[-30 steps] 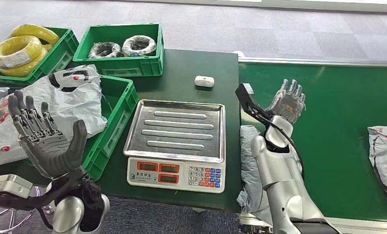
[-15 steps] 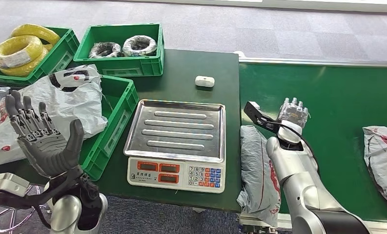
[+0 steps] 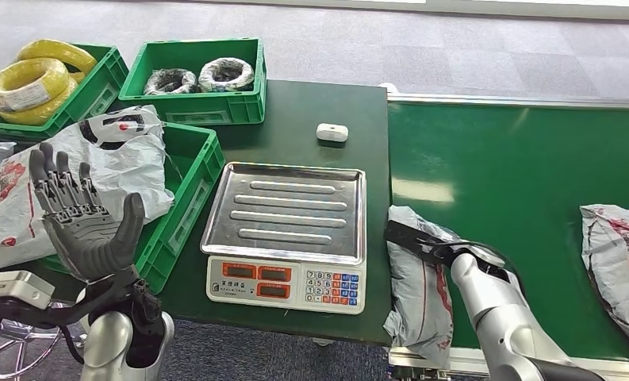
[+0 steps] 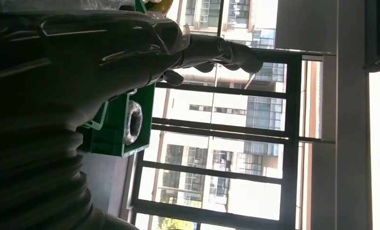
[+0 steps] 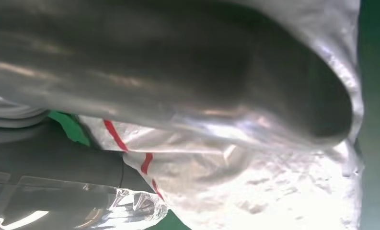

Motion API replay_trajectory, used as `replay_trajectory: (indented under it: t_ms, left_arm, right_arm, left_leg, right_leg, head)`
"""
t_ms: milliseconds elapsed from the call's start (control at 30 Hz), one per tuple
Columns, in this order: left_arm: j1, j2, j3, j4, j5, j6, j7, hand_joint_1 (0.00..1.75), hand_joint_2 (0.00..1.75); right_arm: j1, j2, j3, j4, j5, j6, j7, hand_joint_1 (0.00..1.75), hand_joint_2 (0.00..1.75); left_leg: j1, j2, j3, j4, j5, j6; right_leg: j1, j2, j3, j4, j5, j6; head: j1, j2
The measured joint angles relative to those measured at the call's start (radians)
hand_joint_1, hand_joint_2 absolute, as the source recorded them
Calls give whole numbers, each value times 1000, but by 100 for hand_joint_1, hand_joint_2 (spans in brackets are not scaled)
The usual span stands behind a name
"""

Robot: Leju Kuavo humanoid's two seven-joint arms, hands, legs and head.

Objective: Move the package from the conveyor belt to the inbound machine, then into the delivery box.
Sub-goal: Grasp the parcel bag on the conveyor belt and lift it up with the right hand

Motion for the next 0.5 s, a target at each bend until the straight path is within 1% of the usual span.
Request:
replay_trajectory:
  t_ms: [167,367,400,500]
  left_arm:
    - [1,4,6,4,1,-1,0,0,175]
    - [5,3,9,7,1,-1,0,0,175]
    - [6,3,9,7,1,-1,0,0,175]
    - [8,3,10,7,1,0,0,0,175]
  right_arm:
    - [3,-1,-6,6,-8,5,-10,0,0]
    - [16,5,-12,6,-33,-11,-38,0,0]
    - [17,5,-13,6,-34,-11,-39,3,0]
    - [20,6,-14,6,-39,-16,-46,127,0]
  left_leg:
    - [0,0,0,0,0,0]
    - [0,0,0,0,0,0]
    - [0,0,0,0,0,0]
    - [0,0,0,0,0,0]
  right_leg:
    - [0,0,0,0,0,0]
    - [0,0,0,0,0,0]
    - [0,0,0,0,0,0]
    - [0,0,0,0,0,0]
  head:
    - [0,0]
    - [0,0]
    - [0,0]
    - [0,0]
